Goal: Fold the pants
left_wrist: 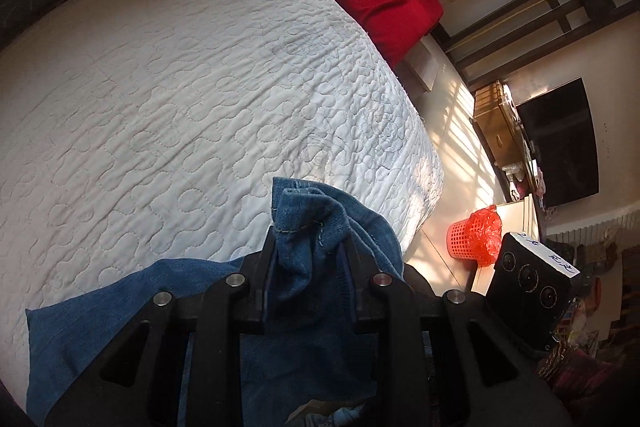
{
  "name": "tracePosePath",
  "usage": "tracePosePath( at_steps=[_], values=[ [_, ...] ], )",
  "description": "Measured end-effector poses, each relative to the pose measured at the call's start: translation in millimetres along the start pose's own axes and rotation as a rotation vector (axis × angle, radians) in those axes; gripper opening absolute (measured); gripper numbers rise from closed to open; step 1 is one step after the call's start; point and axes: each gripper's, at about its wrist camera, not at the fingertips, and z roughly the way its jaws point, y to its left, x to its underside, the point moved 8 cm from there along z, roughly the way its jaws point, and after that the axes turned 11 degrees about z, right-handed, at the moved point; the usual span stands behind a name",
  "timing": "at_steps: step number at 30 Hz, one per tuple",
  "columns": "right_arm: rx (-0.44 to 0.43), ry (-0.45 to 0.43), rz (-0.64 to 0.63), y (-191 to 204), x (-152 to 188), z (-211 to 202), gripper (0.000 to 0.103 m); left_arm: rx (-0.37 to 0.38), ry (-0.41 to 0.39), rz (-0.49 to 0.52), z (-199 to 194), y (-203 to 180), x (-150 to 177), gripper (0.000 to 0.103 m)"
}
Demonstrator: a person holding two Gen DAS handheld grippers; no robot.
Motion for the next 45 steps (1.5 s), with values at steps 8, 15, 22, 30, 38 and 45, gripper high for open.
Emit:
tracePosePath(
  at_steps=[8, 15, 22, 30, 38, 45],
  values=[
    [-0.043, 0.205, -0.169, 70.3, 38.1, 70.1, 0.015, -0.019, -0.13, -0.208, -68.7, 65.9, 56.2, 0.023],
    [0.037, 0.476, -0.242, 75.8, 109.2, 155.4, 0.018, -0.098, -0.193, -0.524, -92.8, 141.7, 164.1, 0.023],
    [0.088, 0.567, -0.333, 85.1, 129.0, 143.2, 0.029, -0.12, -0.324, -0.794, -128.7, 154.4, 252.3, 0.024],
    [0.081, 0.331, -0.321, 79.6, 68.0, 54.0, 0.059, -0.169, -0.432, -0.834, -109.8, 62.3, 297.7, 0.065],
    [0.057, 0.304, -0.201, 56.2, 44.4, 34.0, 0.059, -0.194, -0.36, -0.934, -42.1, 37.0, 290.4, 0.065],
    [0.035, 0.273, -0.2, 44.7, 31.5, 16.0, 0.059, -0.214, -0.41, -0.999, -35.8, 54.7, 261.5, 0.065]
  ],
)
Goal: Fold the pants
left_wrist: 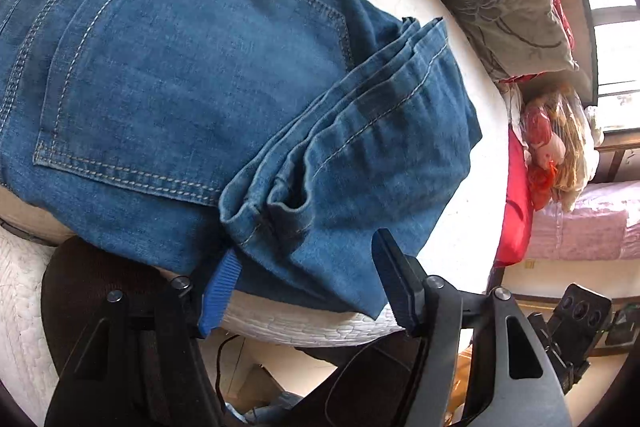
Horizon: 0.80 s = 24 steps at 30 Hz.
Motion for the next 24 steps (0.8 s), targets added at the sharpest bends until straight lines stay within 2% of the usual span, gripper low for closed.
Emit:
tracePosePath(
  at_steps=[2, 4, 6, 10, 13, 16, 17, 18, 19, 21, 22, 23, 24],
  values=[
    [0.013, -0.012, -0.006, -5.0, -12.8, -2.3, 0.059, -0.008, -0.007, -0.004, 4.2, -6.5, -7.5, 0.065],
    [0.031, -0.026, -0.027, -5.4, -33.0, -0.1, 0.059, -0.019, -0.001, -0.005, 10.0, -8.9, -7.8, 0.058],
    [0.055, -0.035, -0.076, 2.2, -58.9, 9.1, 0.059, -0.035, 0.015, -0.001, 17.2, -8.9, -4.6, 0.042],
    [0.125, -0.008, -0.21, 25.6, -111.0, 52.5, 0.06, 0.0, 0.048, -0.068, 26.0, 3.1, 8.1, 0.038],
    [0.179, 0.096, -0.281, 33.5, -129.5, 103.8, 0.06, 0.015, 0.045, -0.084, 25.6, 2.7, 9.8, 0.038],
    [0.289, 0.228, -0.412, 32.3, -121.2, 152.1, 0.056, 0.029, 0.05, -0.103, 24.2, 4.4, 9.9, 0.038],
    [0.321, 0.26, -0.484, 34.3, -115.3, 163.8, 0.041, 0.034, 0.051, -0.11, 22.8, 6.6, 11.1, 0.038],
    [0.35, 0.293, -0.545, 38.0, -111.0, 173.2, 0.001, 0.032, 0.052, -0.118, 22.2, 8.9, 12.3, 0.037],
    [0.365, 0.297, -0.577, 46.1, -111.2, 177.9, 0.003, 0.031, 0.061, -0.133, 22.5, 9.9, 14.0, 0.035],
    [0.293, 0.296, -0.63, 81.6, -110.9, 180.4, 0.003, 0.058, 0.077, -0.16, 20.7, 10.5, 22.7, 0.032],
    [0.279, 0.303, -0.677, 94.8, -108.8, 185.9, 0.003, 0.044, 0.081, -0.161, 21.9, 10.5, 25.5, 0.032],
    [0.311, 0.338, -0.722, 97.5, -105.8, 196.4, 0.003, 0.024, 0.086, -0.156, 25.3, 10.7, 26.7, 0.032],
    [0.385, 0.382, -0.762, 89.2, -103.3, 209.0, 0.003, 0.012, 0.092, -0.156, 29.3, 11.8, 27.2, 0.032]
  ],
)
